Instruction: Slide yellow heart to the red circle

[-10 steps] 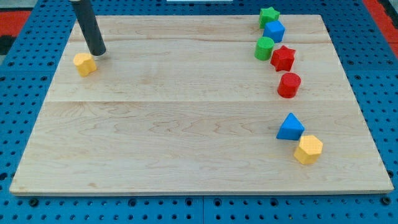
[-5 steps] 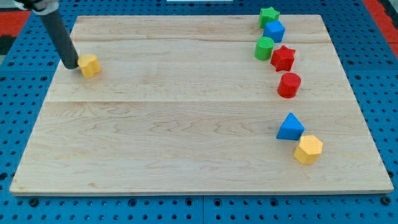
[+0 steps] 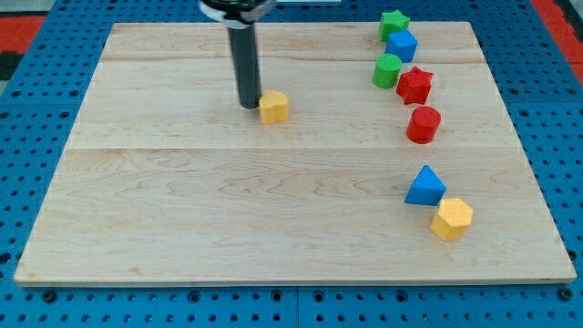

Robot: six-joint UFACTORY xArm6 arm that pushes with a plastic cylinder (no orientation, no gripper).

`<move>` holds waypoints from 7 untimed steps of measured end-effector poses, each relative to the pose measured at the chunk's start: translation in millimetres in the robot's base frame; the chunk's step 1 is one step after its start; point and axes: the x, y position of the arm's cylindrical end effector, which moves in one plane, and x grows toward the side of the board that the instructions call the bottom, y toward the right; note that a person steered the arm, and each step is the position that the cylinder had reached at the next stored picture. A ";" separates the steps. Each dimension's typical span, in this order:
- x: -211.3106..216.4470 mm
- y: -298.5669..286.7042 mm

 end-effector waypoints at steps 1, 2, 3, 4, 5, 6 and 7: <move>3.9 34.1; 5.3 81.9; 9.0 112.6; 9.1 106.5; 10.8 66.8; 23.8 67.3; 24.7 113.2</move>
